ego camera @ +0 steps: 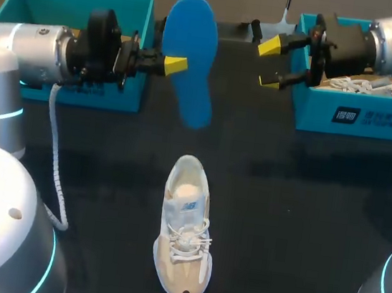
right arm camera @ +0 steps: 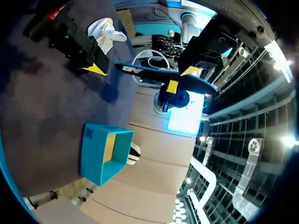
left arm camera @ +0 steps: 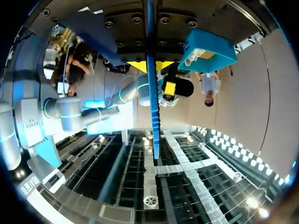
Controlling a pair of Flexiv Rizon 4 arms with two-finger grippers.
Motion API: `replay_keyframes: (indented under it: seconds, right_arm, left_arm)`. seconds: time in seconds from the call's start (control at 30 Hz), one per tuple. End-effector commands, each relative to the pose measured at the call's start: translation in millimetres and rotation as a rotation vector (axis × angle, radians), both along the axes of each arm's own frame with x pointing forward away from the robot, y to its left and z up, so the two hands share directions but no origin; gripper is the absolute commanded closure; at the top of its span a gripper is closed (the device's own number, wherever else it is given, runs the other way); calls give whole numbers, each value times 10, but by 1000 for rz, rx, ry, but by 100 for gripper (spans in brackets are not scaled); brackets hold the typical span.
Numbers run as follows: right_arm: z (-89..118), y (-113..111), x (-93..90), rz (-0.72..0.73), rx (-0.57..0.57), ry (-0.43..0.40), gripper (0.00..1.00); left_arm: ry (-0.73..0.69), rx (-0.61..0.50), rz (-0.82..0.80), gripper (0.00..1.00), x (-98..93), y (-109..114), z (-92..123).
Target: Take the shoe out of the shoebox, open the shoe tongue, remove and reinsert the insole, then place the shoe into the shoebox
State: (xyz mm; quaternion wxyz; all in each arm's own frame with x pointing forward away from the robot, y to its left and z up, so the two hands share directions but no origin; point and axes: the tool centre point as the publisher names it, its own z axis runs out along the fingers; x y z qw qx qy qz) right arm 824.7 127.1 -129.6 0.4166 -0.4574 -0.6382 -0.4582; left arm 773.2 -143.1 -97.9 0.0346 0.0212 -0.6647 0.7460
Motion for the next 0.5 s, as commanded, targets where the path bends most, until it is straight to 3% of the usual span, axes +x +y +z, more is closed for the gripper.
replay_keyframes:
  seconds: [0.03,0.1,0.5]
  right_arm:
    - [7,2,-11,-2,-4,0,0]
    - [7,2,-11,-2,-4,0,0]
    - [7,2,-11,-2,-4,0,0]
  left_arm:
    - [602,-80,-100,100,-123,-8,69]
    - [575,-67,-123,100,-149,-5,159]
    - [575,-67,-123,100,-149,-5,159]
